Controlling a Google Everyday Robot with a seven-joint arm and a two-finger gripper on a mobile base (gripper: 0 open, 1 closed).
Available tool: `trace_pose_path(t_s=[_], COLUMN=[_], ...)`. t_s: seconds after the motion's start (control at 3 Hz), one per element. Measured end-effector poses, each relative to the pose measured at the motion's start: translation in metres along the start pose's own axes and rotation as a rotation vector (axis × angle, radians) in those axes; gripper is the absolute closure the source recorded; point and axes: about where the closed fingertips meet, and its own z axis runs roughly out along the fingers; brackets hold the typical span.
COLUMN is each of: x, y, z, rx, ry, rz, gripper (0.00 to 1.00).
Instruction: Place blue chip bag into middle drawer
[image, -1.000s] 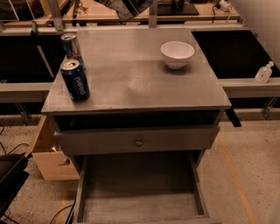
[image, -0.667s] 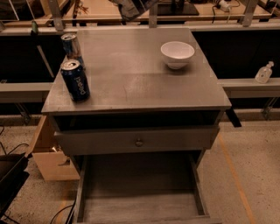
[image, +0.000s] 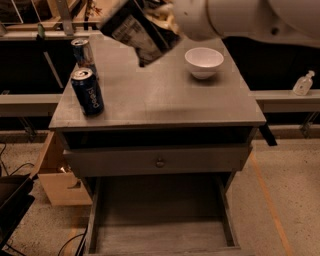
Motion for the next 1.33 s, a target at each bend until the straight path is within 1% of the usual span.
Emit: trace_pose_path(t_s=[0.33,0.67,1.0,1.33], x=[0.028,0.07,0.114,0.115], y=[0.041,0.092,0.14,0.143], z=[-0.05,-0.111,-0.171,-0.169], rx=[-0.055,-0.108,-0.105,-0.109], ry=[0.057,0.117,0.16,0.161], rz=[0.036,0.145,0.325,0.327], gripper=[1.0,1.0,1.0,1.0])
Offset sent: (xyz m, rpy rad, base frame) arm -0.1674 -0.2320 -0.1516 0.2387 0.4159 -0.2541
